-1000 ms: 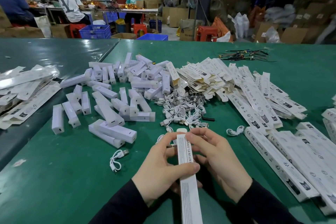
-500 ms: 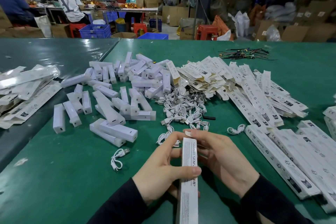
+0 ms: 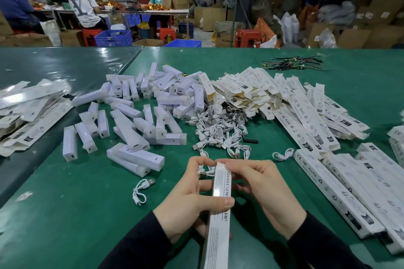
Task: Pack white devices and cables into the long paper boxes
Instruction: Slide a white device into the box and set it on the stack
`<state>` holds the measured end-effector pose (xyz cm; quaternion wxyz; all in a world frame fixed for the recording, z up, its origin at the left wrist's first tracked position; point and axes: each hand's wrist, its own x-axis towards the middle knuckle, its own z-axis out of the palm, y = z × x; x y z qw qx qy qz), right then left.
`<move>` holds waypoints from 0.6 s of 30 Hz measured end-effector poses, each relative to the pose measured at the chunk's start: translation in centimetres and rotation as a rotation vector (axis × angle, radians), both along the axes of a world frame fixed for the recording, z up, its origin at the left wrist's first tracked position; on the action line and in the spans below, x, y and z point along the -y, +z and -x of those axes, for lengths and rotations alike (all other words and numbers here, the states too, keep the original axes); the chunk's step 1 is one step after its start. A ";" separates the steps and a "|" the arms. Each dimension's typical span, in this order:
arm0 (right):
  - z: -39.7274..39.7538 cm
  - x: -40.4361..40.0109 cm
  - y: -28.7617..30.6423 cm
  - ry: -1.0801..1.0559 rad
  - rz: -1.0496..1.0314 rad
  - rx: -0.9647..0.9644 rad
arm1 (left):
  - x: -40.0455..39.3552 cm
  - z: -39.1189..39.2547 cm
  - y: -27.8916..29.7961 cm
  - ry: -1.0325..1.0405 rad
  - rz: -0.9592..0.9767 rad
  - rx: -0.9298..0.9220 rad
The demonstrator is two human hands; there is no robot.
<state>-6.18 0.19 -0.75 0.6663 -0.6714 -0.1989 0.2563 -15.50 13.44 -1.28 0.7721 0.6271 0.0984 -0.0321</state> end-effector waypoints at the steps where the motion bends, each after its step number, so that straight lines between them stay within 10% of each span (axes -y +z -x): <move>1: 0.0 -0.1 0.0 0.002 -0.004 0.028 | 0.0 0.0 0.1 0.001 0.017 -0.007; 7: -0.1 -0.1 -0.7 0.000 -0.055 0.256 | -0.2 0.4 1.2 -0.024 0.150 -0.011; 18: 0.2 -0.7 -1.1 -0.107 -0.078 -0.282 | -1.1 -0.4 0.7 0.522 0.026 0.282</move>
